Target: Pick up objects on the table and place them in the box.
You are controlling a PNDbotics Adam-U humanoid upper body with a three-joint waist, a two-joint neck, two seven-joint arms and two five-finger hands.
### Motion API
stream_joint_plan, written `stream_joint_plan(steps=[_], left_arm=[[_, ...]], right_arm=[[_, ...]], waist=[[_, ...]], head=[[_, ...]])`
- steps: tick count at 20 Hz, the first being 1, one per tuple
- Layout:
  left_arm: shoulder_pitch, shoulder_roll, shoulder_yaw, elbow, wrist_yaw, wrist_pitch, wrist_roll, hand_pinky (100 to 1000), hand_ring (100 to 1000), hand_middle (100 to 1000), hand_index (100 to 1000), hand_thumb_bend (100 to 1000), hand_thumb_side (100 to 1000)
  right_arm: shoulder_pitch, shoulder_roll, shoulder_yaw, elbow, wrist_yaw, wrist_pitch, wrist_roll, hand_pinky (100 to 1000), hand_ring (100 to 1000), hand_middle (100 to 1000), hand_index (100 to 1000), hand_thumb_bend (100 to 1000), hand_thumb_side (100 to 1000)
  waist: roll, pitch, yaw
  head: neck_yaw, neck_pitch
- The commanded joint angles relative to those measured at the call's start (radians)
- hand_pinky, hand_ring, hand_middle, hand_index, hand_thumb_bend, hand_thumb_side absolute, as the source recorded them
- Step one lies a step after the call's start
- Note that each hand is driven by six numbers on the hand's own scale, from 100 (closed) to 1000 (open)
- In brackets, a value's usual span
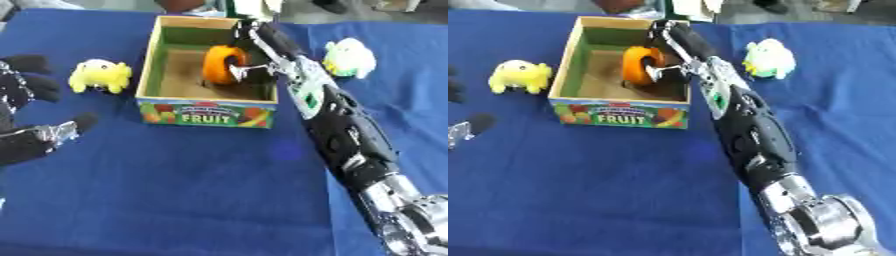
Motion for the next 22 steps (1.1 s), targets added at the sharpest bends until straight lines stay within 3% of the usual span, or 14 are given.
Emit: stream_joint_plan(steps=[1, 2, 6, 11, 13, 17, 22], left_arm=[[-0.008, 0.011, 0.002, -0.013, -0.005, -0.001, -0.002, 589, 603, 626, 742, 810, 100], [-0.006, 0.012, 0.003, -0.013, -0.006, 0.0, -0.001, 589, 603, 626, 742, 810, 100], [-0.002, 0.011, 0.006, -0.013, -0.009, 0.0, 0.002, 589, 603, 627, 742, 810, 100], [0.007, 0.014, 0.009, -0.013, -0.013, 0.001, 0.006, 589, 603, 627, 742, 810, 100], [0.01, 0.016, 0.011, -0.013, -0.015, 0.002, 0.007, 589, 603, 627, 742, 810, 100], [0.018, 0.036, 0.012, -0.015, -0.02, 0.002, 0.009, 589, 604, 627, 743, 809, 100], [0.033, 0.099, 0.021, -0.019, -0.03, 0.007, 0.014, 591, 604, 627, 744, 805, 100]], right_arm=[[-0.009, -0.006, 0.007, 0.001, 0.017, -0.007, 0.019, 724, 882, 689, 669, 107, 100], [-0.007, -0.009, 0.009, 0.003, 0.019, -0.011, 0.038, 731, 893, 703, 713, 127, 100], [-0.007, -0.022, 0.008, -0.008, 0.012, -0.018, 0.116, 758, 928, 759, 915, 285, 297], [-0.01, -0.043, -0.001, -0.056, -0.035, 0.001, 0.151, 762, 932, 772, 980, 386, 384], [-0.015, -0.054, 0.0, -0.079, -0.058, 0.006, 0.155, 765, 931, 778, 984, 420, 389], [-0.022, -0.077, 0.008, -0.121, -0.097, 0.001, 0.172, 767, 935, 784, 982, 402, 355], [-0.017, -0.125, 0.024, -0.183, -0.224, -0.013, 0.205, 762, 933, 776, 959, 249, 196]], waist=[[0.007, -0.014, -0.004], [0.007, -0.014, -0.005], [0.009, -0.015, -0.012], [0.012, -0.016, -0.021], [0.013, -0.018, -0.025], [0.015, -0.021, -0.034], [0.021, -0.029, -0.052]], head=[[0.002, 0.006], [0.004, 0.007], [0.009, 0.009], [0.016, 0.01], [0.019, 0.011], [0.025, 0.014], [0.041, 0.017]])
